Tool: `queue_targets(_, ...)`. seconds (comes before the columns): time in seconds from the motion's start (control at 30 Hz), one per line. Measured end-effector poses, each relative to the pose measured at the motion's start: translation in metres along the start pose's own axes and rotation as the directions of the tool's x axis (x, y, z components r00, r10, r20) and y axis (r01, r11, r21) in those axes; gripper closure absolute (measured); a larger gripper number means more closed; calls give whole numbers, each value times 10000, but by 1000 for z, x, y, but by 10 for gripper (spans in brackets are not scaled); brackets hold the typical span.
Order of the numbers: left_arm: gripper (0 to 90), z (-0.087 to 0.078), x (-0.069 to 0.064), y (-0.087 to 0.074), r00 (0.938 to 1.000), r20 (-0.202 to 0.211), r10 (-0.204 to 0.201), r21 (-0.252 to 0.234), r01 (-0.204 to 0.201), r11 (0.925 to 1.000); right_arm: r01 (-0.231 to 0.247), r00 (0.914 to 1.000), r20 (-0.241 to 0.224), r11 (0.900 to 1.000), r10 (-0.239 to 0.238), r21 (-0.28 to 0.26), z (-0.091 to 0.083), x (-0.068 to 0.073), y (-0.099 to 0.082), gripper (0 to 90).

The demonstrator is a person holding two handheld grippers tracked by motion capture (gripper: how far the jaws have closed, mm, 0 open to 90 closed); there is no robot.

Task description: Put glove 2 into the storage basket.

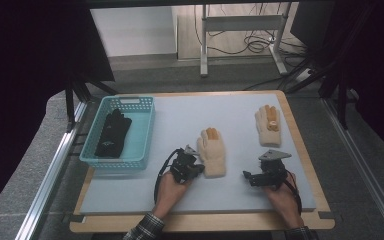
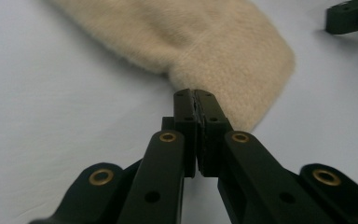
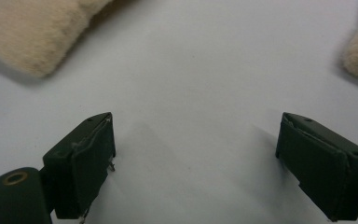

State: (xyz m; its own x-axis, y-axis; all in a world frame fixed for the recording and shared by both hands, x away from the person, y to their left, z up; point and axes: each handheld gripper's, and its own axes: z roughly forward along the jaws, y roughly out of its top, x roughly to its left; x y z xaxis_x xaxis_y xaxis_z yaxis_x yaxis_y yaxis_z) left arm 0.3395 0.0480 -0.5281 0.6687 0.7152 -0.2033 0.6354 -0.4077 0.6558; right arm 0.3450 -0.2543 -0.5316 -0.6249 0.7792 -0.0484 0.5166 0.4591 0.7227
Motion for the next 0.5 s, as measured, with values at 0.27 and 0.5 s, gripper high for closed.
queue_targets(0.27,730,-12,3,-9,9969,-741,247,-145,-258,9996,28,10000,-8,10000,-28,-6,0,0,0,113)
queue_targets(0.5,448,-29,6,-27,9849,-1557,762,-335,-824,9960,125,9999,-53,9999,-125,10,0,0,0,111)
